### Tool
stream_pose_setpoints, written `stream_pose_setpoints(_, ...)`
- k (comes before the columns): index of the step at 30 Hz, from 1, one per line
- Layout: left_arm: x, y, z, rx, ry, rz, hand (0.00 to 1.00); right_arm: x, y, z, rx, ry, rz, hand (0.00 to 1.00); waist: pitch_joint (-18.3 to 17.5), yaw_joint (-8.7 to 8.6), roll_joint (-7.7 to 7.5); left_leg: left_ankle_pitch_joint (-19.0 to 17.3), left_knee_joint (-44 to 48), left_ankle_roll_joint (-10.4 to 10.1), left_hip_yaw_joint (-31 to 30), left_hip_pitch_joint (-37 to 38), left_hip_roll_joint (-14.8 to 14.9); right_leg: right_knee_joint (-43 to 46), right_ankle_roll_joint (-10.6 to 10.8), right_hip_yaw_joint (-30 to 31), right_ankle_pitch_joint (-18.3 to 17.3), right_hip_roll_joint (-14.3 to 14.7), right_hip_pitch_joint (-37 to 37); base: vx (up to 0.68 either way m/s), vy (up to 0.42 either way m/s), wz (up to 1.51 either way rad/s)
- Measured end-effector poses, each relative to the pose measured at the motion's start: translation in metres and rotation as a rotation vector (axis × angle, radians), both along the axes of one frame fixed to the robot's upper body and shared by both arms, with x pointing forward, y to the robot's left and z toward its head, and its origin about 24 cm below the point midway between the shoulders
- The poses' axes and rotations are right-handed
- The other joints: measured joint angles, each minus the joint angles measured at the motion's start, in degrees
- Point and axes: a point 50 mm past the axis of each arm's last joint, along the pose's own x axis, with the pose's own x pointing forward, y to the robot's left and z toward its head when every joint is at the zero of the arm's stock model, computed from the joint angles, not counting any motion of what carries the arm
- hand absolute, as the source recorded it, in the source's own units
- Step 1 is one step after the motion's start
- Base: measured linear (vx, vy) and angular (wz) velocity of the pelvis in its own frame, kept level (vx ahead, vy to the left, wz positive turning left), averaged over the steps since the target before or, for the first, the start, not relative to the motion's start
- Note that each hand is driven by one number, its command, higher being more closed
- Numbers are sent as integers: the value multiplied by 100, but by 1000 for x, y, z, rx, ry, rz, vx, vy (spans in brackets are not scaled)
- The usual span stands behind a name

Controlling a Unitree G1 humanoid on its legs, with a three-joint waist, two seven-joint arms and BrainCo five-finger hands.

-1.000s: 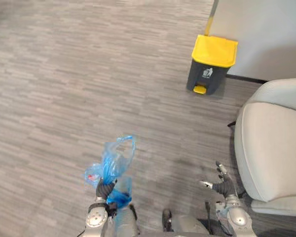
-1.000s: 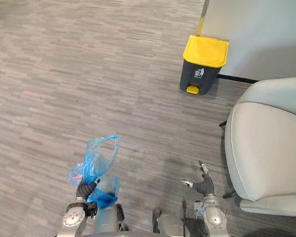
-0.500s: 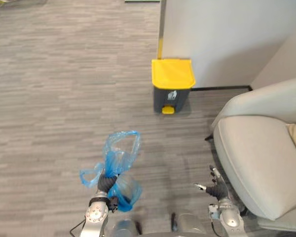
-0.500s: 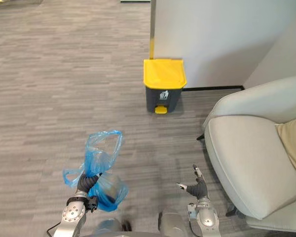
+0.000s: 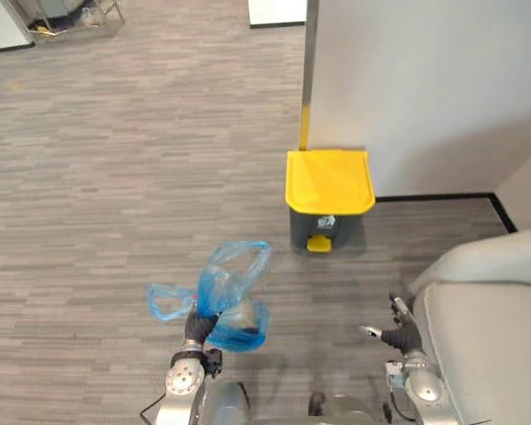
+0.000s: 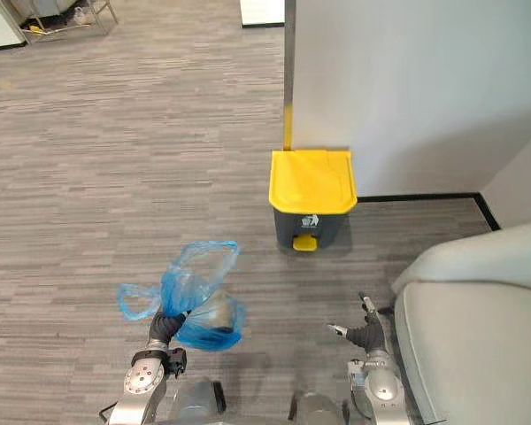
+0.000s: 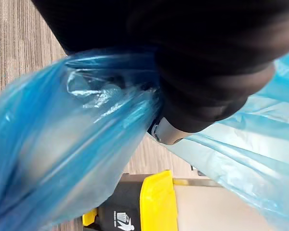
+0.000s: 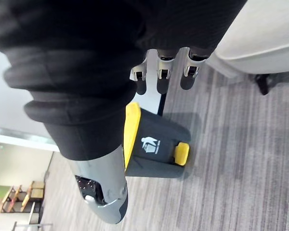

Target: Gather rubbish on tea table into small bin, then transfer packed bag to large trash can.

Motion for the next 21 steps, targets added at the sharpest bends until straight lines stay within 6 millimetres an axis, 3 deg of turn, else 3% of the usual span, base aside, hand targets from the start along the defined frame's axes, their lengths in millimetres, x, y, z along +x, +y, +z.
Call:
stream_pose_setpoints(1, -3, -1, -2, -3, 11, -1, 100, -1, -2, 0, -2, 0, -15, 0, 6, 63, -16, 2, -751, -1, 105, -84, -120, -13, 108, 123, -111, -71, 120, 394, 189, -42)
stream_pose_setpoints(3, -8, -4, -5, -15, 26, 7, 100, -5, -9, -1, -21, 10, -35, 0, -74, 74, 74, 373, -2251, -67, 27, 17, -386, 26, 380, 277, -375, -113, 223, 381, 230, -46)
stream_pose_setpoints(4, -10, -3, -6, -15, 34, 11, 100, -8, -10, -4, -19, 28, -47, 0, -148, 73, 142, 917, -2370, 301, -40, 34, -427, 84, 496, 386, -523, -141, 270, 438, 246, -34)
stream_pose_setpoints(5, -13, 0, -9, -3, 50, 10, 100, -12, -5, -12, 6, 59, -55, 0, -255, 32, -144, 676, -2275, 365, 108, 93, -653, 174, 617, 463, -651, -407, 286, 562, 285, -31)
stream_pose_setpoints(6, -13, 1, -8, 2, 49, 3, 100, -16, -3, -14, 14, 70, -61, 0, -320, 26, -303, 435, -2158, 428, 221, 114, -796, 328, 689, 545, -691, -608, 272, 474, 224, -20)
stream_pose_setpoints(8, -11, 0, -7, 6, 47, -8, 100, -16, 0, -15, 20, 75, -63, 0, -294, 25, -405, 119, -2089, 506, 373, 333, -908, 1331, 768, 642, -636, -801, -44, 379, 199, -18)
stream_pose_setpoints(9, -10, 2, -7, 17, 48, -18, 100, -17, 5, -17, 38, 78, -66, 0, -249, -18, -443, -147, -2130, 532, 382, 684, -1004, 2804, 967, 755, -281, -946, -615, 483, 239, -12)
stream_pose_setpoints(12, -10, 6, -7, 43, 59, -35, 100, -16, 14, -19, 61, 84, -49, 0, -229, -125, -422, -406, -2406, 505, 395, 1443, -1065, 4105, 833, 653, -471, -895, -1385, 422, 90, 7)
stream_pose_setpoints(13, -9, 7, -6, 47, 56, -35, 100, -16, 15, -20, 63, 85, -50, 0, -216, -129, -401, -437, -2489, 492, 399, 1563, -1073, 4113, 787, 570, -502, -880, -1523, 394, 3, 5)
stream_pose_setpoints(17, -6, 13, -5, 67, 55, -37, 100, -12, 16, -21, 64, 87, -45, 0, -234, -301, -463, -576, -2846, 302, 355, 2187, -1051, 2775, 625, -72, -482, -649, -2407, 411, -64, 15)
stream_pose_setpoints(18, -6, 14, -8, 70, 69, -37, 100, -11, 16, -27, 64, 114, -44, 0, -247, -336, -482, -630, -2907, 199, 353, 2346, -1037, 1977, 457, -223, -157, -529, -2472, 585, -136, 19)
stream_pose_setpoints(19, -6, 18, -12, 77, 89, -30, 100, -14, 12, -33, 58, 153, -46, 0, -259, -418, -476, -729, -2952, 20, 268, 2535, -1014, 1586, 32, -290, 634, -395, -2394, 528, -96, 8)
stream_pose_setpoints(20, -5, 17, -15, 72, 103, -30, 100, -16, 8, -37, 46, 178, -47, 0, -278, -398, -310, -715, -3013, -8, 217, 2603, -895, 1525, 3, -400, 648, -285, -2288, 539, -75, -6)
stream_pose_setpoints(21, -6, 17, -15, 72, 104, -29, 100, -12, 7, -36, 40, 175, -45, 0, -290, -393, -221, -535, -3080, -290, 224, 2627, -789, 1503, -74, -425, 591, -226, -2266, 506, -94, -19)
